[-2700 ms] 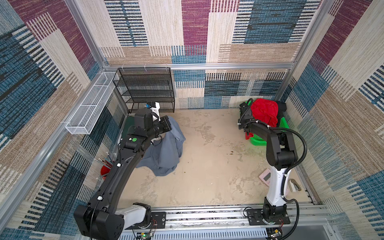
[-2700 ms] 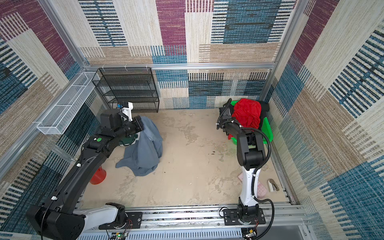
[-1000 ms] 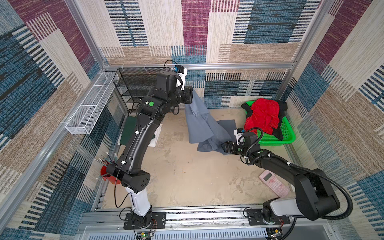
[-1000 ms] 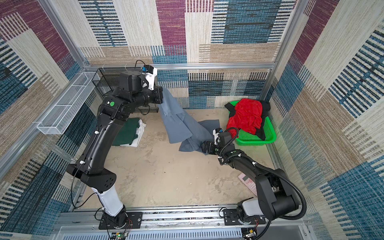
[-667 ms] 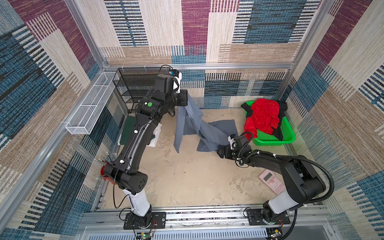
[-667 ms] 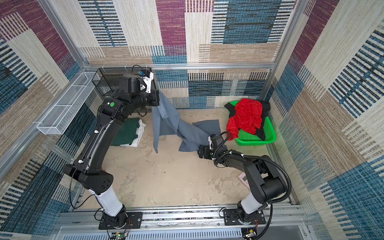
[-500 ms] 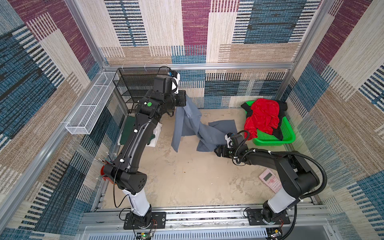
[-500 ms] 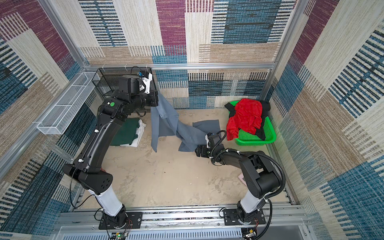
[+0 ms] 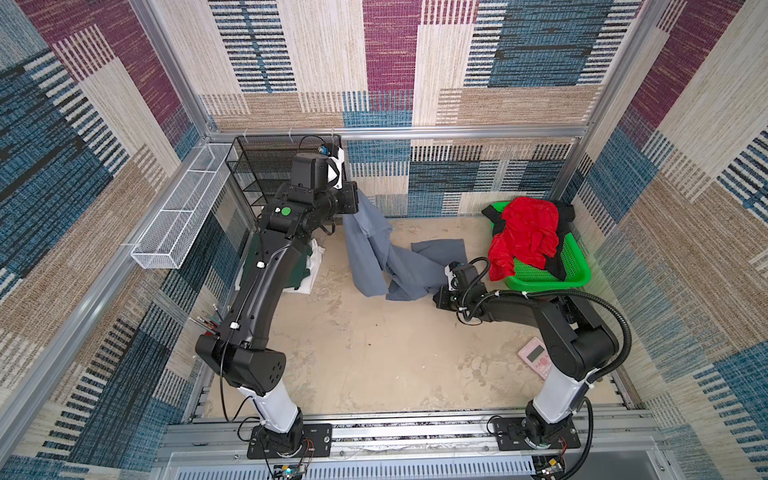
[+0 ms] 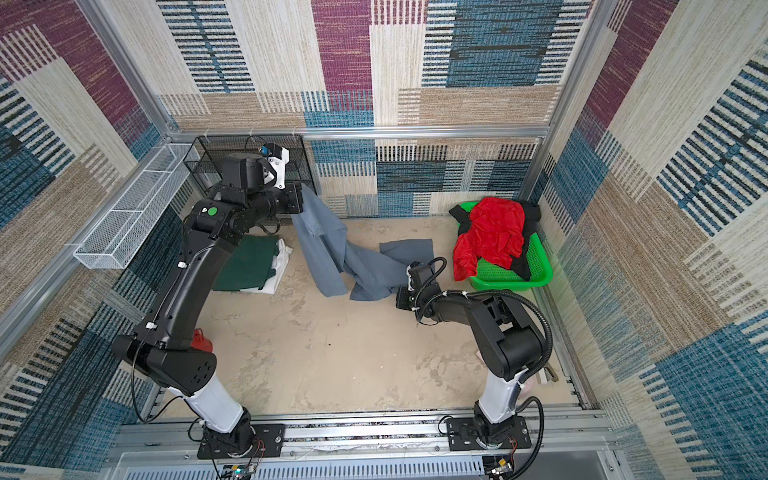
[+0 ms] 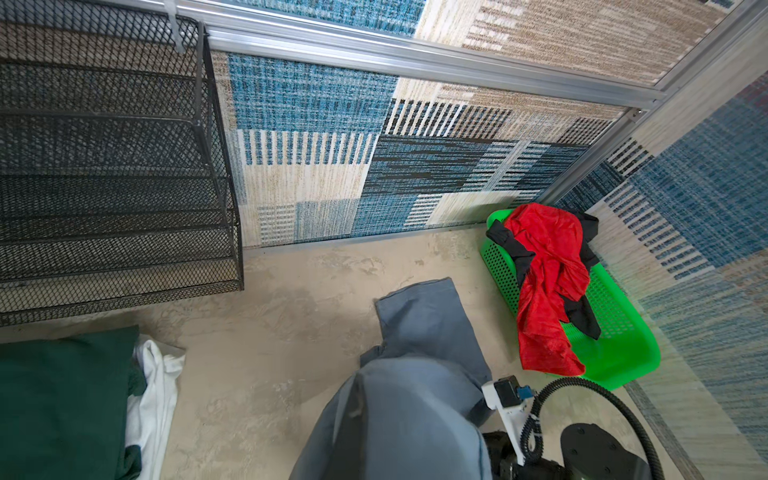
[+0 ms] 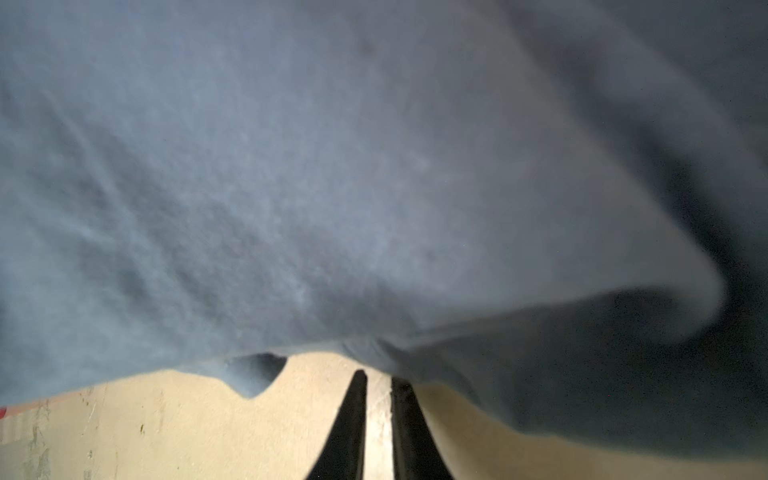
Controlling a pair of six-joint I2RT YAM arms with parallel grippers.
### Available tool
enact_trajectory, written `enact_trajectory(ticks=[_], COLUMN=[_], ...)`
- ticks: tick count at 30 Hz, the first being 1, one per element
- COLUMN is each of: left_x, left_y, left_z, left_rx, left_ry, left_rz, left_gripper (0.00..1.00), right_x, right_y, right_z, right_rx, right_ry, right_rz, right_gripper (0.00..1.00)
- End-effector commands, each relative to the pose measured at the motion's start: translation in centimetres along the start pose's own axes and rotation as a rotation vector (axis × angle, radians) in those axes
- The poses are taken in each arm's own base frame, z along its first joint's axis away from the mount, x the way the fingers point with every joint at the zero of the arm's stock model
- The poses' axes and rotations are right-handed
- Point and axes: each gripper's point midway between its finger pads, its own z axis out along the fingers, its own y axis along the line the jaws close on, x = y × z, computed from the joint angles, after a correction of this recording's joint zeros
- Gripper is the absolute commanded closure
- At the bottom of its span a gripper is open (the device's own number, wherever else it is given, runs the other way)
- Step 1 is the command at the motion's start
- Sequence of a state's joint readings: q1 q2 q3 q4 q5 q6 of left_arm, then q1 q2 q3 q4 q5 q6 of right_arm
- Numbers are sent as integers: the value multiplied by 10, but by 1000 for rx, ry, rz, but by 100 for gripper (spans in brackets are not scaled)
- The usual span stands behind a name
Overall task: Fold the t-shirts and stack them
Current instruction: 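Grasp the hanging grey t-shirt hem with the right gripper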
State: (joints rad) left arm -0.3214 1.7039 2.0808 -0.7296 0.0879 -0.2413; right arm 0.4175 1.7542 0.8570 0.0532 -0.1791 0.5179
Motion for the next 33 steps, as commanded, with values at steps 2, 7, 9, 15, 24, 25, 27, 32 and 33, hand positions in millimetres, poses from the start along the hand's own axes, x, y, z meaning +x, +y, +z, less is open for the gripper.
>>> enact_trajectory(ticks=[2,7,9,15,24,25,27,32,33], left_x=[-13,-11,-10,-7,-8,-8,-8,-8,-7], left_y=[7,9,7,4,6,7,9,12,14], left_z=[-9,-13,-12,-7,-8,-8,-10,-11,-10], left_rx=[-11,-3,9,32,24,18,12,5,2], left_ry=[-83,-105,-101,-82,-83,-82,-84,-86,-83], left_rz=[-6,-21,-24,-27,-19,-19,-19,-23,-24], left_gripper=[100,100,100,100,100,100,100,100,100], right_x=[-14,-19,-17,-10,-2,-1,0,10,11], right_y=[-6,-2,1,-4,-44,-49,-57,-59,-56], right_z=[-14,-18,-14,-3,7,8,11,18,19], right_rx=[63,60,46,61,273,304,346,330,312], right_ry=[-59,-66,-47,-7,30,37,51,84,89], right_rz=[-16,-33,-34,-12,-6,-10,-23,-35,-42], right_gripper=[97,91,86,64,53,53,54,65,71])
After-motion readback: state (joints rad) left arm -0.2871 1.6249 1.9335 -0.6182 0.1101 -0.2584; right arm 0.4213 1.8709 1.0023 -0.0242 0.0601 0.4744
